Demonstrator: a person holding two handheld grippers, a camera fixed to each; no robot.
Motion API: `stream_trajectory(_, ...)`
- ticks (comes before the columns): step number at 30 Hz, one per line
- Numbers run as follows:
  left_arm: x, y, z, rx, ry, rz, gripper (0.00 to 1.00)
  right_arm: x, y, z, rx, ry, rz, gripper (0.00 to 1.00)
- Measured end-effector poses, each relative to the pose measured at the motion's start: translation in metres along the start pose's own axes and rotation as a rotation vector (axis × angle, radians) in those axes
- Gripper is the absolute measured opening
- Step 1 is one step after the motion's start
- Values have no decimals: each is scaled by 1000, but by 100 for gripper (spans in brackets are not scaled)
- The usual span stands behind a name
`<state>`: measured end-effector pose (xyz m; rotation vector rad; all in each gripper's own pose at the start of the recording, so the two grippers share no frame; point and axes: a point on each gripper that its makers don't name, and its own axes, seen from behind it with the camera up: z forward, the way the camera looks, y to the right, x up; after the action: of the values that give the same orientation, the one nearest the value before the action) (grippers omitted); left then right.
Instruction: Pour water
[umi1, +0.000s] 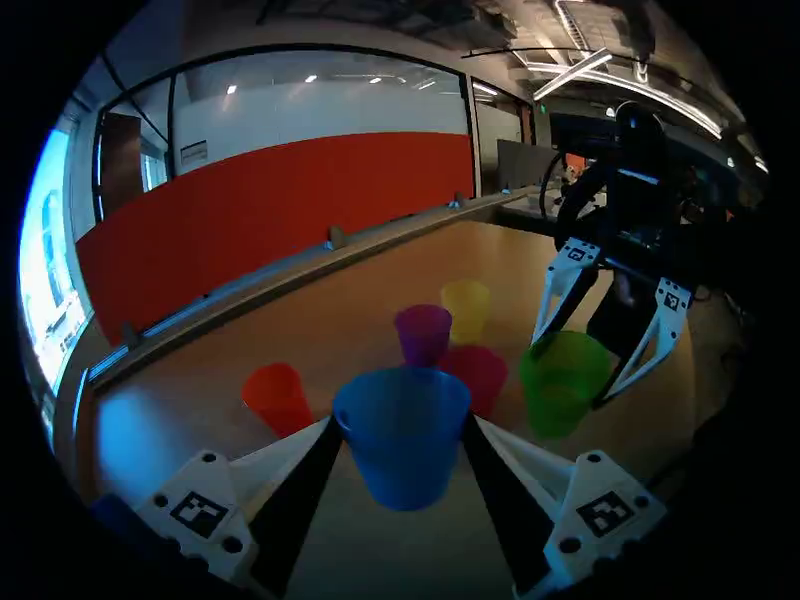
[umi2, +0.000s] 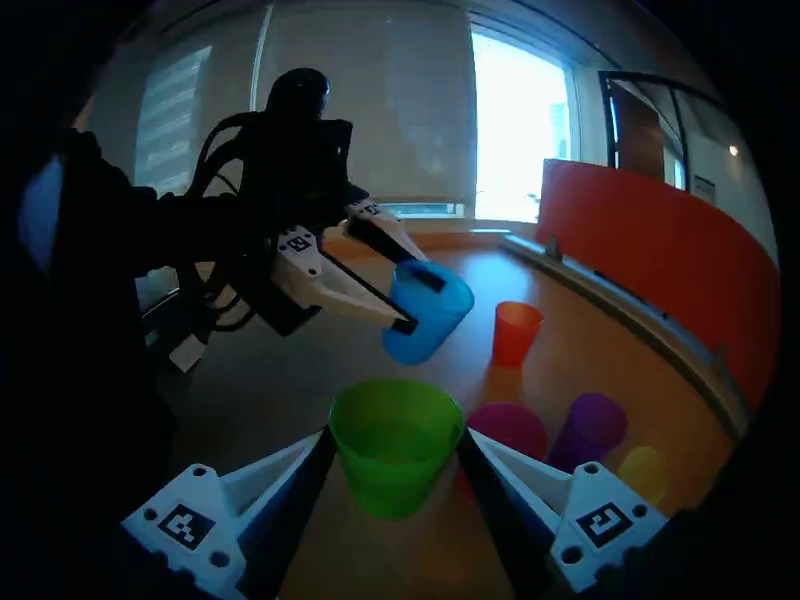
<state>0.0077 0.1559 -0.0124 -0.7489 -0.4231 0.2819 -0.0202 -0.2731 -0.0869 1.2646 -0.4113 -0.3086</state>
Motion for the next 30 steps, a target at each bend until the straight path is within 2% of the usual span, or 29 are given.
stream_trajectory(9, -19, 6, 6, -21, -59, 44, 85, -14, 1, 0, 24, -43, 8, 90)
stream_trajectory(16, -32, 6, 10, -27, -102, 82, 85, -26, 0, -1, 44, -83, 4, 90)
stream_trajectory(30, -49, 16, 19, -67, -152, 96, 85, -42, 2, 0, 63, -124, 10, 90)
